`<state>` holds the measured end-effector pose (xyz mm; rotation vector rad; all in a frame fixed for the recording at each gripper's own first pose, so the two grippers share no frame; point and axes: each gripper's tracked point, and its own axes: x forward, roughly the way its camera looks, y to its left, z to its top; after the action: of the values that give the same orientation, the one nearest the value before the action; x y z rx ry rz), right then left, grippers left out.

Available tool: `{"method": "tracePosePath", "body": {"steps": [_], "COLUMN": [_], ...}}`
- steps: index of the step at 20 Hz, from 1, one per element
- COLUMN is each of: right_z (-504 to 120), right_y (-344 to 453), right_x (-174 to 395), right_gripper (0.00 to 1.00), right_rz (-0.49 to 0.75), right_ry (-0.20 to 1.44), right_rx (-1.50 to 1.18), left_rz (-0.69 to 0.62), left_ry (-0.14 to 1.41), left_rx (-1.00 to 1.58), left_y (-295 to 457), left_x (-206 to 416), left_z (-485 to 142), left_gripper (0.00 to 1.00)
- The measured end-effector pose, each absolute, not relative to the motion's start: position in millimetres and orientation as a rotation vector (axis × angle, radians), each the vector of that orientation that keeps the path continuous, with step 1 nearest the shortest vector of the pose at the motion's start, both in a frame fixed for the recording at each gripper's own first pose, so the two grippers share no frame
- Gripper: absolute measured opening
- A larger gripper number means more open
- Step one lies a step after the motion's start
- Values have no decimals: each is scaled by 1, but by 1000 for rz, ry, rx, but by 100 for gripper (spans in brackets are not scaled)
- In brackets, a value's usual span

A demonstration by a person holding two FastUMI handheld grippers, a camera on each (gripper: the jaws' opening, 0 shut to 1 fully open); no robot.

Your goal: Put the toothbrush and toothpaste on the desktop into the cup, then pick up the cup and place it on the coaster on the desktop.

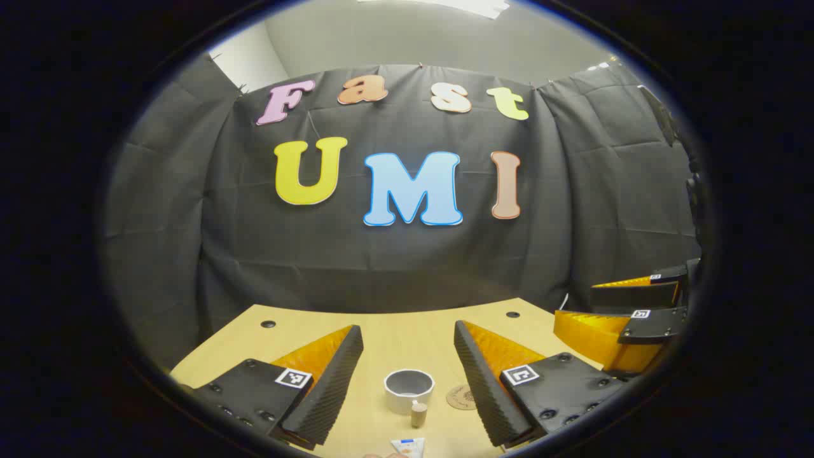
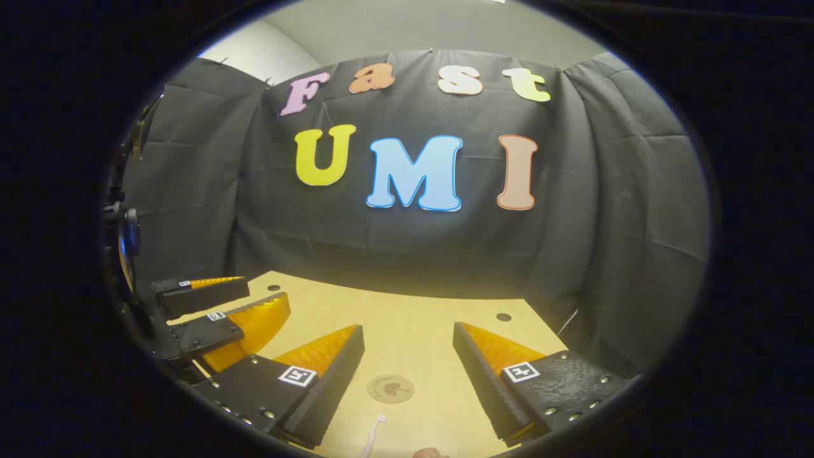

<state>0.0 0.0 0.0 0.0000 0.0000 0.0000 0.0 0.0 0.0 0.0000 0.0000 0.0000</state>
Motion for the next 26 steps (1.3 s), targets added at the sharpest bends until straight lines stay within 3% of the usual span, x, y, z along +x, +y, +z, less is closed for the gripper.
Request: {"method": "tracePosePath", "body": {"steps": [16, 26], "right_z": [-49, -127], "right_y": [5, 19], "right_x": [4, -5], "right_gripper": [91, 92], "right_rz": [3, 54], "right_ry": [214, 529], "right_rx": [49, 117], "left_rz": [-59, -89], "left_ry": [161, 520], "left_rx": [17, -84], "left_y": [-7, -25], "left_x": [12, -4], "left_z": [-39, -131], "left_gripper": [94, 94]}}
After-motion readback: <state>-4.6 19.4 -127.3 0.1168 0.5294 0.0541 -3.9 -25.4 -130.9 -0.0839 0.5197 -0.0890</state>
